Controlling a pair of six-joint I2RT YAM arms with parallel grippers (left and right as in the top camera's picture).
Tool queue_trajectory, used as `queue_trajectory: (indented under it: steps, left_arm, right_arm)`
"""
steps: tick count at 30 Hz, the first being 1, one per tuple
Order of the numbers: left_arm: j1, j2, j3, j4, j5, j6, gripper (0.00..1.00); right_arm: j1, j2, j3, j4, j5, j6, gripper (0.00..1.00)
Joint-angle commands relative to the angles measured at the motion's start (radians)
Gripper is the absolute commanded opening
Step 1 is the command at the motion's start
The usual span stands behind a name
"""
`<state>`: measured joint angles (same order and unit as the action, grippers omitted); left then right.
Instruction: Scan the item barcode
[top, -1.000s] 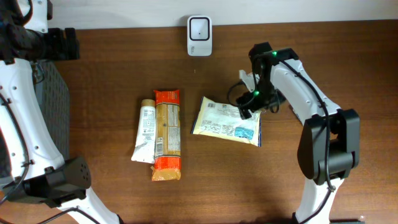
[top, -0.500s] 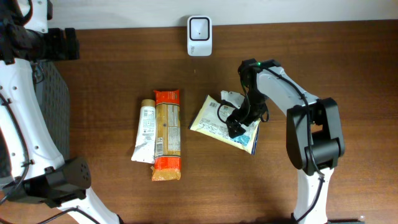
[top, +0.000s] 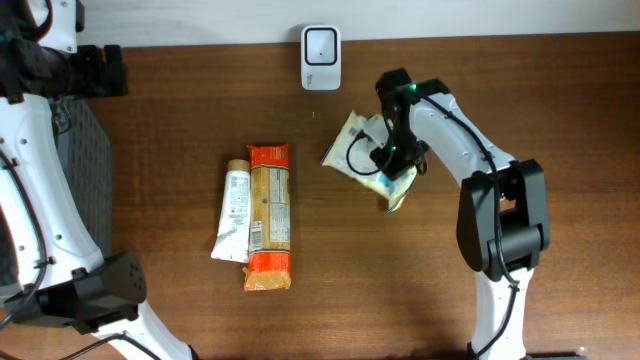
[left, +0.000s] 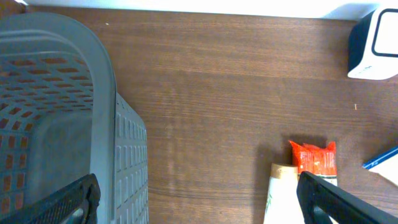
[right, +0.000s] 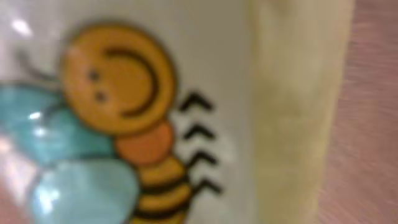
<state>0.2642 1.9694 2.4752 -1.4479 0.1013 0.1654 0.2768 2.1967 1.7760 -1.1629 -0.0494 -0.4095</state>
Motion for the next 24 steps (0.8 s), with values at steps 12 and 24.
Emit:
queue_trajectory:
  steps: [12, 24]
  left_arm:
    - [0.001, -0.002, 0.004, 0.002, 0.008, 0.016, 0.99]
    - [0.001, -0.002, 0.004, 0.002, 0.008, 0.016, 0.99]
  right_arm:
    - [0.092, 0.014, 0.093, -0.064, -0.045, -0.241, 0.25]
    - [-0.071, 0.014, 0.488, -0.359, -0.405, 0.556, 0.99]
